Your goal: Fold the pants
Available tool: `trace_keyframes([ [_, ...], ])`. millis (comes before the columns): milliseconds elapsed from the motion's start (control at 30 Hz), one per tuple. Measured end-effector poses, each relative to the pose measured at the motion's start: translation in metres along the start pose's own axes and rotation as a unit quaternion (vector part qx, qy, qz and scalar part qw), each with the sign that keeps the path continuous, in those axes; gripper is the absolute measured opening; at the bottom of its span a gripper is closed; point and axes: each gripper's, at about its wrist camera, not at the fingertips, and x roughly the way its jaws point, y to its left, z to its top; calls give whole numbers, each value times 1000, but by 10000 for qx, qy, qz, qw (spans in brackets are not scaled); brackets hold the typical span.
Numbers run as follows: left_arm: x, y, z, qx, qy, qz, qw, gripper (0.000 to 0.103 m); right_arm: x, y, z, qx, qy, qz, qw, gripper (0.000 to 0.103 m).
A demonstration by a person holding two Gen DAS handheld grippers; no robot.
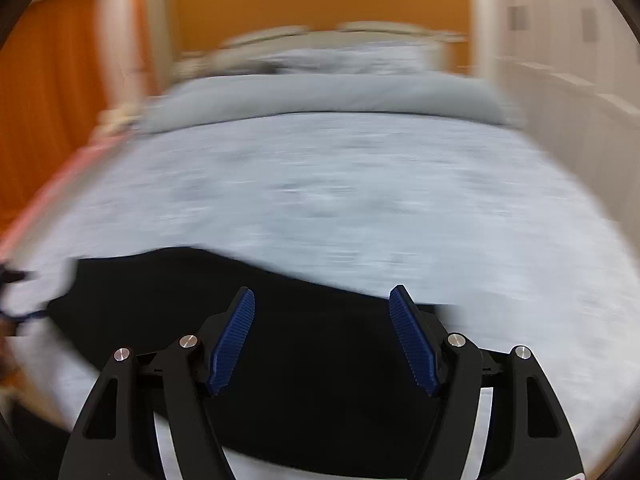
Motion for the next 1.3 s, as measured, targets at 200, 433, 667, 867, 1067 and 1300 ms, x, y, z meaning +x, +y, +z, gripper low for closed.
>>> trace_keyframes([
  [200, 48, -17, -14, 401, 752, 381, 9956, 23, 54, 104, -11, -1099, 783, 844, 9872, 68],
  [433, 25, -55, 8, 1202, 103, 119, 9926, 20, 61, 140, -11, -997, 631, 1206, 9857, 68],
  [667, 16, 9, 3, -105, 279, 321, 9990, 49, 73, 124, -11, -775, 877, 911, 9889, 68],
  [867, 4, 11, 8, -347, -47, 184, 9992, 90, 68, 96, -12, -617, 906, 566, 9924, 68],
  [1067, 37, -5, 2, -142, 130, 286, 9994, 29, 66, 71, -14, -440, 963, 305, 9939, 68],
  [1300, 5, -123, -49, 1547, -568, -307, 9858, 16, 37, 11, -3, 160, 555, -204, 9981, 68],
])
